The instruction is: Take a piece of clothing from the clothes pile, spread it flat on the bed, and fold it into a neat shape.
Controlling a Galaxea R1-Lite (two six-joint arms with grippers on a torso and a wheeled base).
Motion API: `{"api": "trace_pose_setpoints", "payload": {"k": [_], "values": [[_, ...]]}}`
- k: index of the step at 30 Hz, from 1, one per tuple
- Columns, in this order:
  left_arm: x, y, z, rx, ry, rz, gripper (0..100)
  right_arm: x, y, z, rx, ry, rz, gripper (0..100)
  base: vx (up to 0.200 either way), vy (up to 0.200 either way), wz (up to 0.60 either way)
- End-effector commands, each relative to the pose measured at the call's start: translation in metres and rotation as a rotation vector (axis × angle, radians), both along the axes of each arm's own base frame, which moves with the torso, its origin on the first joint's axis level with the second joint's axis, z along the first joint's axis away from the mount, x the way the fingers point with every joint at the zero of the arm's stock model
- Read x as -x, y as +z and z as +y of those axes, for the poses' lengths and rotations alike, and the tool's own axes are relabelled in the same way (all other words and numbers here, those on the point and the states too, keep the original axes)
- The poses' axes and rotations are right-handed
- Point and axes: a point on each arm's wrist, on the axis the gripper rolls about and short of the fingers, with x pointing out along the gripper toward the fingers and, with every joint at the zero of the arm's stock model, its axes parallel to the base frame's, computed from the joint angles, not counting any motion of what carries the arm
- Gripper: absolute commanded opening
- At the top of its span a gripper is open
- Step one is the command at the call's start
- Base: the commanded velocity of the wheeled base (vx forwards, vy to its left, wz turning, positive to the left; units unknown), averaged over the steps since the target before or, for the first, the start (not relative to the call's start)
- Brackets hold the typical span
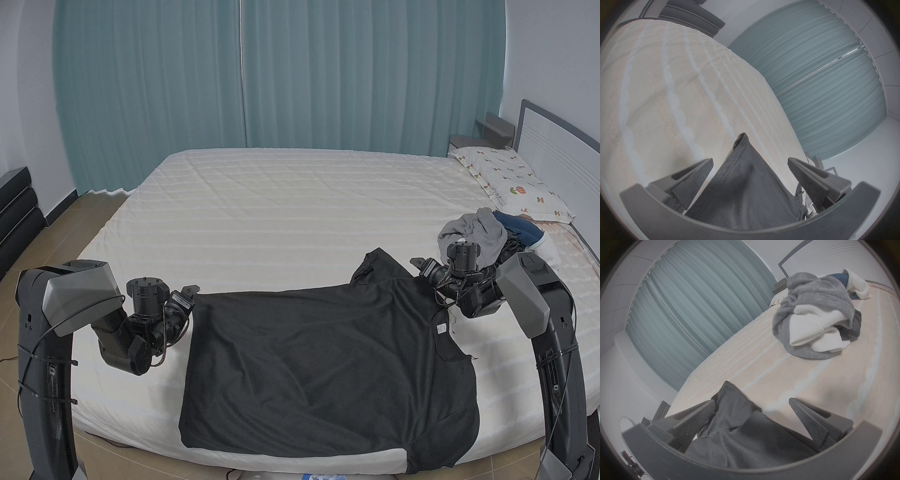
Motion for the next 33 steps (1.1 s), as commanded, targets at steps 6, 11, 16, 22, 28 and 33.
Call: {"api": "trace_pose_setpoints", "payload": {"k": [6,11,16,22,28,33], "values": [[0.0,-0.001,0.0,-0.002,-0.001,0.002,100,0.001,-0.019,0.0,0.003,0.007,0.034,0,0.0,0.0,0.0],[-0.004,-0.001,0.0,-0.001,0.001,-0.01,100,-0.001,-0.012,-0.008,0.001,-0.018,0.015,0,0.0,0.0,0.0],[-0.011,0.003,0.001,-0.001,0.008,-0.025,100,-0.002,0.004,-0.022,-0.008,-0.062,-0.069,0,0.0,0.0,0.0],[-0.015,0.008,0.002,-0.026,0.002,-0.036,100,0.008,-0.003,-0.027,-0.006,-0.073,-0.057,0,0.0,0.0,0.0],[-0.04,0.015,0.009,-0.102,-0.012,-0.023,100,0.012,-0.012,-0.025,-0.006,-0.072,-0.045,0,0.0,0.0,0.0],[-0.064,0.017,0.003,-0.118,-0.041,0.006,100,0.019,-0.02,-0.021,-0.004,-0.063,-0.034,0,0.0,0.0,0.0]]}}
